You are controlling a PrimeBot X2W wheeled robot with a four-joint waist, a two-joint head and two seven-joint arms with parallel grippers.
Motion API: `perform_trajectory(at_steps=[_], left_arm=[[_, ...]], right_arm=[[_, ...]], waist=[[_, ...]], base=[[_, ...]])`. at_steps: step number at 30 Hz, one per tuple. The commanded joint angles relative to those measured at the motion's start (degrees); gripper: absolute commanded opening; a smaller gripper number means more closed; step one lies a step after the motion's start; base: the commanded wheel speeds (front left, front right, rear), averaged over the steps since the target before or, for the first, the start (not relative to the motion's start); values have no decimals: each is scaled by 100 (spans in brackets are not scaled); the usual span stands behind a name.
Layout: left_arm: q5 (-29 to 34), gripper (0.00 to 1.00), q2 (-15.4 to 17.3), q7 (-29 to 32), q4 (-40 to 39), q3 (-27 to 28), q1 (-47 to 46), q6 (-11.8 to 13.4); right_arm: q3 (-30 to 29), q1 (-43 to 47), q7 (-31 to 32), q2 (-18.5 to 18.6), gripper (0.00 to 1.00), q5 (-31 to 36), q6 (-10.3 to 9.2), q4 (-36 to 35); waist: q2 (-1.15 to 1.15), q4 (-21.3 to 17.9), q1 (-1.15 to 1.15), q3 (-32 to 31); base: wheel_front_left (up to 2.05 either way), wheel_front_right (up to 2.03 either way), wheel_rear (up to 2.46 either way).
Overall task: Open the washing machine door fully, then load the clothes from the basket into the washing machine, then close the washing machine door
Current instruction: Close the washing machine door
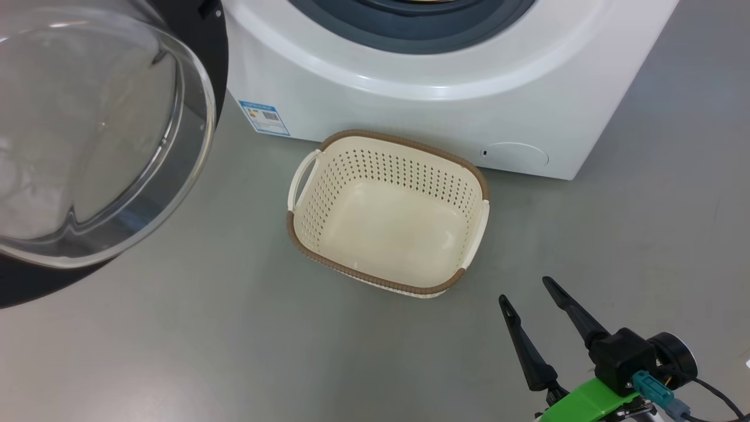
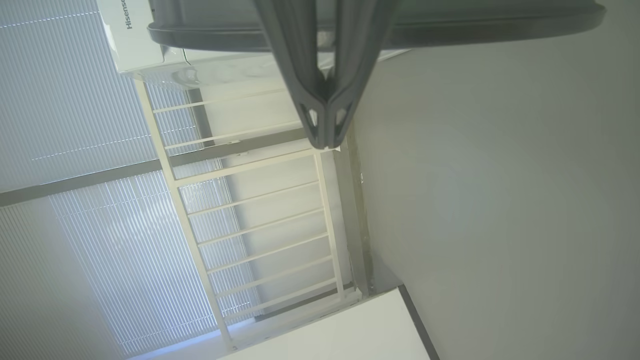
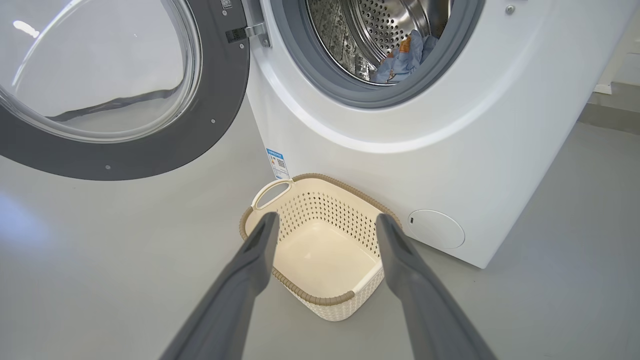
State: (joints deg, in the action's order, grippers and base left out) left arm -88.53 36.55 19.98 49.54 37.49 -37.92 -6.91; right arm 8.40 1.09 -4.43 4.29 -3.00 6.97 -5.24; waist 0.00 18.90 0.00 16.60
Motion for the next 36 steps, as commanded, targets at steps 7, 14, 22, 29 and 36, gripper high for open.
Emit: perform_trajectory(at_steps=[7, 14, 22, 29, 36], left_arm=[[46, 0, 456, 264, -280, -62, -39, -57], [82, 0, 488, 495, -320, -202, -3, -57], [114, 0, 560, 764, -343, -344, 31, -58], [50, 0, 655, 1135, -402, -391, 145, -58], [-162, 0, 633, 1644, -541, -376, 249, -58]], right_arm=[[134, -140, 88, 47, 100, 87, 52, -261], [160, -201, 132, 80, 100, 96, 52, -297], [177, -206, 168, 109, 100, 101, 52, -315], [182, -209, 192, 113, 100, 65, 52, -333], [220, -201, 201, 111, 100, 48, 52, -300]], waist=[[0, -28, 0, 194], [0, -56, 0, 294], [0, -63, 0, 354], [0, -33, 0, 373], [0, 17, 0, 376]], base=[[0, 0, 0], [0, 0, 0], [0, 0, 0], [0, 0, 0], [0, 0, 0]])
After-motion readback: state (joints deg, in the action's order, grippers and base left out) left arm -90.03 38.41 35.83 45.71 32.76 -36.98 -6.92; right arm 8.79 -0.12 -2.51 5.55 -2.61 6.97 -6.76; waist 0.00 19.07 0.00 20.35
